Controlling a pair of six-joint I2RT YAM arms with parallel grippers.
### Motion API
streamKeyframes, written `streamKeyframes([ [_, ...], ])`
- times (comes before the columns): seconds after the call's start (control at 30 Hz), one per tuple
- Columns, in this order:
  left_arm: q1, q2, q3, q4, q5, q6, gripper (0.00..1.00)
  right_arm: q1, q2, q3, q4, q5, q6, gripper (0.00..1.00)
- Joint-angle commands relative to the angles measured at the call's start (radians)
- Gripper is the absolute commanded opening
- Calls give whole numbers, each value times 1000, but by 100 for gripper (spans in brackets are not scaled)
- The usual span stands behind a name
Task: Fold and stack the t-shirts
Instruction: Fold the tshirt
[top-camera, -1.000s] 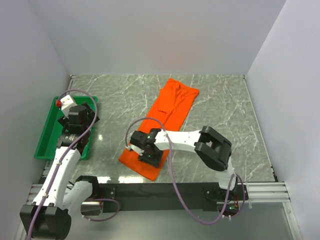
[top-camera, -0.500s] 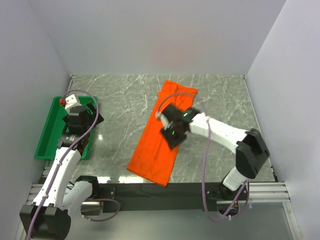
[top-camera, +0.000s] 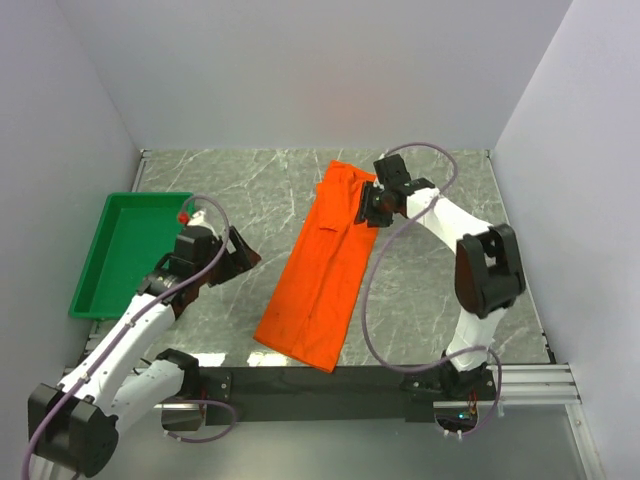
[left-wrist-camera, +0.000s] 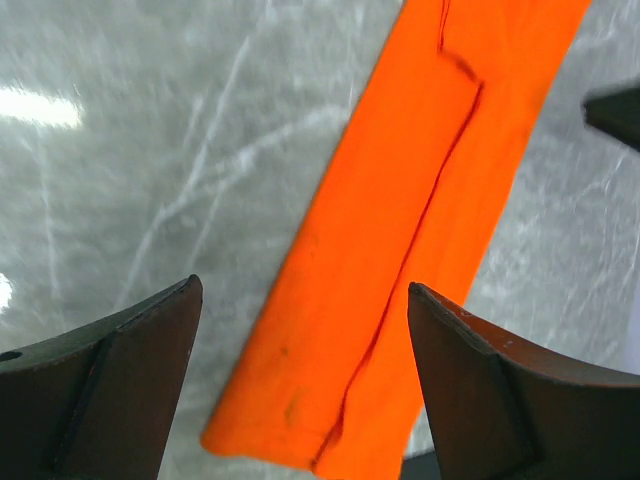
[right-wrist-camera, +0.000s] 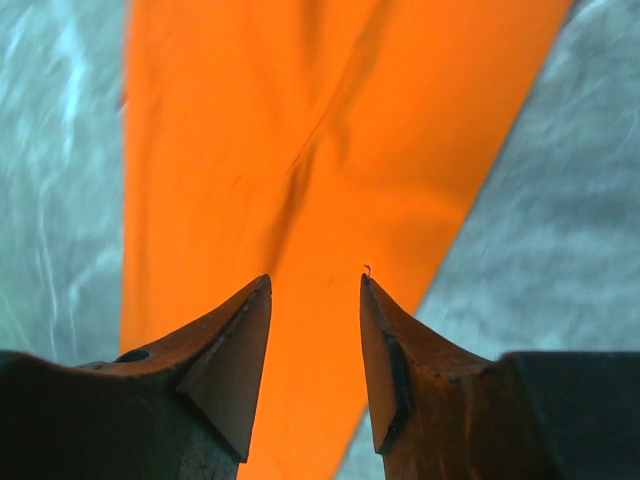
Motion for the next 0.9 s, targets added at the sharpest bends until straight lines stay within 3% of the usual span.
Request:
streamKeyframes([
  [0.0, -21, -6, -11, -3, 45, -77, 89, -33, 103, 98, 102, -33, 99, 48],
  [0.33, -22, 71, -15, 22, -2, -82, 88, -59, 343, 278, 87, -78, 84, 49],
  [0.57, -22, 97, -32, 45, -19, -97, 87, -60, 513, 471, -42, -118, 69, 48],
  [0.87, -22, 154, -49, 74, -16, -115, 88, -56, 749, 885, -127, -293, 53, 49],
])
